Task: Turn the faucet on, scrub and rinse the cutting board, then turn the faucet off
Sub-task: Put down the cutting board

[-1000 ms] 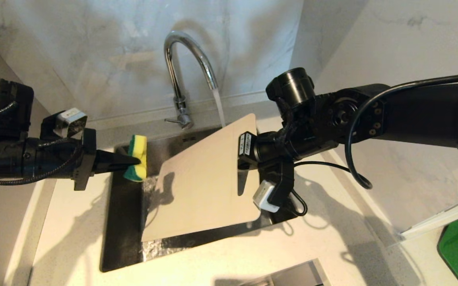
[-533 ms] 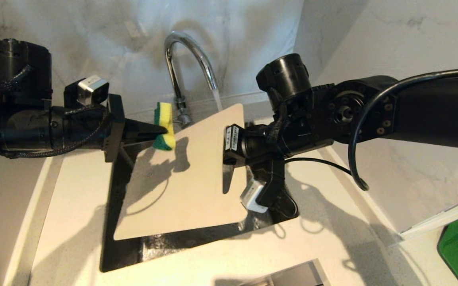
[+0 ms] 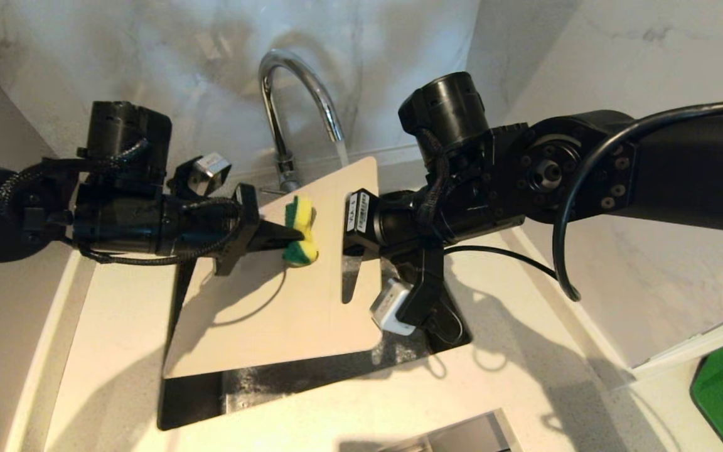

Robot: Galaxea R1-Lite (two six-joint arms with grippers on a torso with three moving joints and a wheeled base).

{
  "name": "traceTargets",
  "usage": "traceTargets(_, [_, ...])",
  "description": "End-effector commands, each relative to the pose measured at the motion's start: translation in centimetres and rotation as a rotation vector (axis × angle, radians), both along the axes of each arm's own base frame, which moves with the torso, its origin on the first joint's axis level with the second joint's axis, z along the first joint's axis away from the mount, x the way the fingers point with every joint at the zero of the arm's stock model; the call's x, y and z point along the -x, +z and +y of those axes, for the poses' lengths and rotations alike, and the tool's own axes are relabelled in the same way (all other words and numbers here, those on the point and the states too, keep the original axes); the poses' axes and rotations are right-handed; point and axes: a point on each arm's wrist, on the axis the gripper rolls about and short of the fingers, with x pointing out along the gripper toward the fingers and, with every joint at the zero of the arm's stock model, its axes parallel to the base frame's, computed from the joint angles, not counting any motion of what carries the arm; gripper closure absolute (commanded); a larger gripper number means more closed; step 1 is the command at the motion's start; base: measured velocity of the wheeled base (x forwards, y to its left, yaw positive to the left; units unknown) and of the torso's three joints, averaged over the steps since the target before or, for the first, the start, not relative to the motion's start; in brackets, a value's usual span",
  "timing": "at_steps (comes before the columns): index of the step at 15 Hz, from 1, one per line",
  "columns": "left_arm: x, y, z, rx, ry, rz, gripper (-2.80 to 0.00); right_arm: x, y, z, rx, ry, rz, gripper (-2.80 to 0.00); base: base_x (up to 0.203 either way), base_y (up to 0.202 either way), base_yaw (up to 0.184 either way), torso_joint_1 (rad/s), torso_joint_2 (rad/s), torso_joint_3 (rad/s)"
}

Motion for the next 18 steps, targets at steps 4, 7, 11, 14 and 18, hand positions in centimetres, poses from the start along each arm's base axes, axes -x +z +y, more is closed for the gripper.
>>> traceTargets(4, [-1.9, -3.9, 2.1, -0.069, 0.061, 0.093, 0.00, 0.5, 0.6, -0.3, -0.010, 0.004, -0.009, 0.00, 0.000, 0.000, 0.000, 0.000, 0.00, 0.000])
traceTargets(7, [-2.3, -5.8, 4.3, -0.104, 0.109, 0.137, 0.00, 0.6, 0.5, -0.4, -0.009, 0.006, -0.008, 0.00, 0.000, 0.000, 0.000, 0.000, 0.00, 0.000])
traceTargets(11, [-2.8, -9.6, 8.4, -0.168, 0.182, 0.185, 0.00, 0.8, 0.9, -0.5, -0.016, 0.007, -0.014, 0.00, 0.000, 0.000, 0.000, 0.000, 0.00, 0.000])
traceTargets(14, [-3.0, -12.5, 12.0, -0.200, 0.259, 0.203, 0.00, 1.0, 0.9, -0.7, -0.017, 0.004, -0.010, 0.00, 0.000, 0.000, 0.000, 0.000, 0.00, 0.000])
traceTargets(18, [-3.5, -13.5, 17.5, -0.188, 0.348, 0.207, 0.00, 1.0, 0.9, -0.8, -0.016, 0.003, -0.007, 0.00, 0.000, 0.000, 0.000, 0.000, 0.00, 0.000])
